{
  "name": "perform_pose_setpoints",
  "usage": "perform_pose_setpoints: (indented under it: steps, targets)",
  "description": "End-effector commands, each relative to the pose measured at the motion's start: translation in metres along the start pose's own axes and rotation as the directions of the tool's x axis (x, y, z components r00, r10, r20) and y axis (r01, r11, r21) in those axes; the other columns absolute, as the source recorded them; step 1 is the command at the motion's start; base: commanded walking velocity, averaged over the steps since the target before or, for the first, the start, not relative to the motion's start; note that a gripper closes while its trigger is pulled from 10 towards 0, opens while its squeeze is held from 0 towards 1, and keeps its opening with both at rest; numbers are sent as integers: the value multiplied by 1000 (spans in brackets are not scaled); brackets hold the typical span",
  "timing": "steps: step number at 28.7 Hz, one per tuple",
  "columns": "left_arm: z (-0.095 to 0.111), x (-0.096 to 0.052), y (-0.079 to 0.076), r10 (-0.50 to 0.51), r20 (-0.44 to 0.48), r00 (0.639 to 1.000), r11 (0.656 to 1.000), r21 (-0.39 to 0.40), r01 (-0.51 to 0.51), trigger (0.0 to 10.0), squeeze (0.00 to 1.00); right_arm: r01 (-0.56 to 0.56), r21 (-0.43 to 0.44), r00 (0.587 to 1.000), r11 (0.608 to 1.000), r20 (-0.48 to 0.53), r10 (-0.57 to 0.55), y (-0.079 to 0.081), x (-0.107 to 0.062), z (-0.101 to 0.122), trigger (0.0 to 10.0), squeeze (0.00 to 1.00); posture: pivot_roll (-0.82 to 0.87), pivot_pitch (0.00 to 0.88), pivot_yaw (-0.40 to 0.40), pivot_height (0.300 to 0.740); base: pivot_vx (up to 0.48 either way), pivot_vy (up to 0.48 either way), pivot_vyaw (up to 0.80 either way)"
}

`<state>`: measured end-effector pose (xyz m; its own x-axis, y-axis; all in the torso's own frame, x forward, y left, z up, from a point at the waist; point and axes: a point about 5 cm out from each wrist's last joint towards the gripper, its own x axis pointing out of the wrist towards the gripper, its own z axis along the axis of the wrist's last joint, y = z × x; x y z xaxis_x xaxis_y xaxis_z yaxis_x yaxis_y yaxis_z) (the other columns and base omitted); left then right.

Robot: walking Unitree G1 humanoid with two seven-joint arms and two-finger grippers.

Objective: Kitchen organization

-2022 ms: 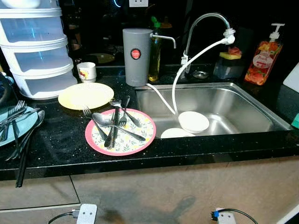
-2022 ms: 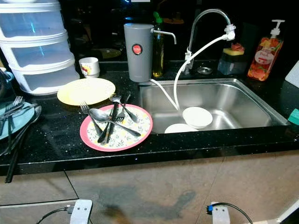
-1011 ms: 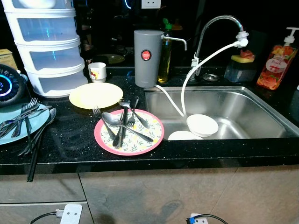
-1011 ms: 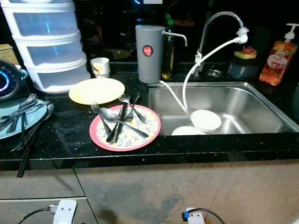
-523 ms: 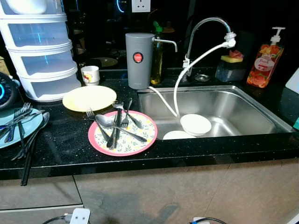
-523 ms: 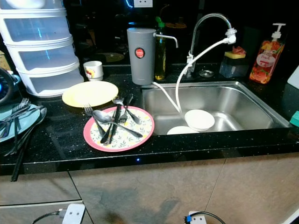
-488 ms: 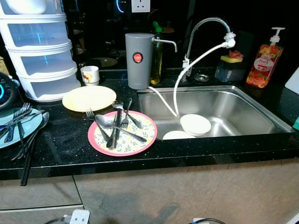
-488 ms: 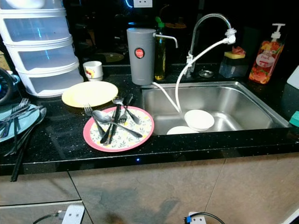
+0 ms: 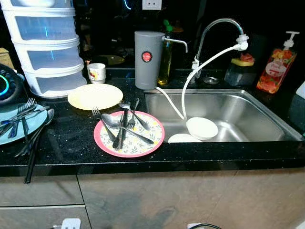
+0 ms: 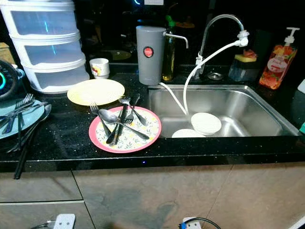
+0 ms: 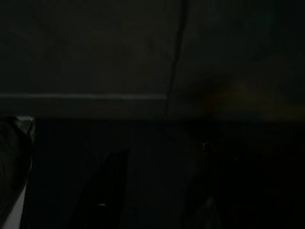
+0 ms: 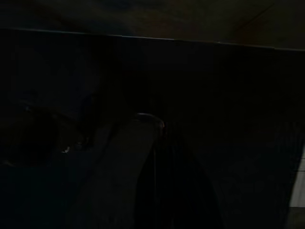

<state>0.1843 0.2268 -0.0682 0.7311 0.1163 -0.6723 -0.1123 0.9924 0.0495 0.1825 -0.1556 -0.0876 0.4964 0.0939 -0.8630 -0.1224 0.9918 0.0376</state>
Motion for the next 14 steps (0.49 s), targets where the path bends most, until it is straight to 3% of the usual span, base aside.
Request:
perform_pose_setpoints:
  steps: [1,12,14]
  targets:
    - [5,1,4,11,20,1000,1000,-11,-11,10000,0,-11,-24,1000,1000,-4,11,1,0,1,10000,0,65,36,-91,740,0,0,0]
    - [9,2,5,14,37,999,1000,-19,-13,10000,0,6,-9,1000,1000,6,-5,-2,0,5,10000,0,54,12,-98,740,0,0,0]
    - [9,2,5,9,38,999,1000,-19,-9,10000,0,6,-6,1000,1000,6,-6,-2,0,5,10000,0,37,0,-68,740,0,0,0]
